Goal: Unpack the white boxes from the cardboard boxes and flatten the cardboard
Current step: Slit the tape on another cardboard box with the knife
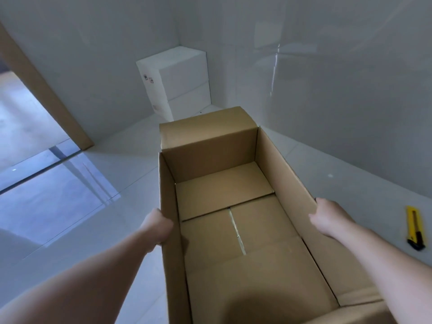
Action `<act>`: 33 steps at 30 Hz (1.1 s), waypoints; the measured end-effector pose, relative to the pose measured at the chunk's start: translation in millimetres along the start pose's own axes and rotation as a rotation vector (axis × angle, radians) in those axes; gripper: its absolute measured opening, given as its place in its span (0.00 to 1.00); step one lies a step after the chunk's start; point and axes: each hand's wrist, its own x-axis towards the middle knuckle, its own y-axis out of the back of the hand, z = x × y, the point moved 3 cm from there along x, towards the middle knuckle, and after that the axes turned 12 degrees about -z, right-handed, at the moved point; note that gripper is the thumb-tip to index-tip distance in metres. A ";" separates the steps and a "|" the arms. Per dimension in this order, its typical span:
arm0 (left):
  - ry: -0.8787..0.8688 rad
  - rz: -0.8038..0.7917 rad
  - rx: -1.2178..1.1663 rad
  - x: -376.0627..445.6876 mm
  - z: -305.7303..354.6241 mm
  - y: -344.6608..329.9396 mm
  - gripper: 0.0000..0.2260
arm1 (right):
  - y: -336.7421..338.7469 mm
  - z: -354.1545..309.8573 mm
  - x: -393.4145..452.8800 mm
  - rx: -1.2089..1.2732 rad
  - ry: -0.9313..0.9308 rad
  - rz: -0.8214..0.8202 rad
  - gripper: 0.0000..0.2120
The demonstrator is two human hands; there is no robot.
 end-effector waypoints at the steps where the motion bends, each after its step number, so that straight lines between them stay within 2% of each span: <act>1: -0.003 0.004 0.035 -2.1 1.0 0.4 0.15 | 0.5 0.4 -1.1 0.006 0.002 0.004 0.13; 4: -0.098 0.120 0.306 -12.5 25.0 2.4 0.25 | 10.6 -3.6 -7.0 0.022 0.027 0.029 0.12; 5: -0.181 0.179 0.391 -19.1 41.7 0.7 0.28 | 16.9 -7.4 -11.5 0.016 0.040 0.039 0.10; 7: -0.387 0.214 0.431 -35.8 85.5 -10.9 0.27 | 34.5 -17.1 -21.2 -0.009 0.070 0.075 0.05; 10: -0.508 0.075 0.180 -55.5 153.3 -35.1 0.24 | 70.9 -38.8 -42.2 -0.063 0.110 0.144 0.01; 15: -0.465 -0.338 -0.449 -96.4 260.4 -78.1 0.26 | 144.6 -81.7 -105.5 -0.213 0.187 0.306 0.11; 17: -0.529 -0.452 -0.669 -114.6 299.8 -83.6 0.18 | 169.4 -97.1 -136.2 -0.322 0.248 0.406 0.12; 19: -0.579 -0.494 -0.856 -129.3 330.3 -80.3 0.06 | 188.4 -103.8 -157.2 -0.420 0.306 0.505 0.13; 20: -0.592 -0.502 -0.915 -134.3 342.0 -77.7 0.03 | 197.2 -104.5 -164.4 -0.446 0.332 0.541 0.13; 22: -0.648 -0.542 -0.996 -143.3 359.4 -69.0 0.05 | 216.7 -101.8 -171.5 -0.377 0.373 0.565 0.11; 23: -0.684 -0.583 -1.041 -149.1 364.7 -63.4 0.06 | 228.1 -98.8 -170.6 -0.304 0.356 0.542 0.18; 25: -0.737 -0.662 -1.149 -155.0 367.0 -52.9 0.09 | 252.1 -92.1 -165.7 -0.198 0.241 0.495 0.37; 27: -0.761 -0.700 -1.251 -150.1 354.5 -46.2 0.12 | 280.7 -86.0 -163.1 -0.160 0.131 0.545 0.42; 29: -0.775 -0.704 -1.343 -136.8 333.6 -46.0 0.21 | 306.0 -83.4 -165.9 -0.158 0.067 0.638 0.44; 30: -0.748 -0.654 -1.380 -126.0 320.4 -48.8 0.27 | 312.0 -85.9 -168.2 -0.142 0.073 0.647 0.47; 31: -0.695 -0.585 -1.402 -115.5 306.1 -52.4 0.30 | 311.8 -90.9 -168.0 -0.111 0.118 0.606 0.49; 33: -0.559 -0.433 -1.427 -98.5 274.8 -62.2 0.28 | 287.9 -108.8 -164.1 -0.054 0.288 0.410 0.48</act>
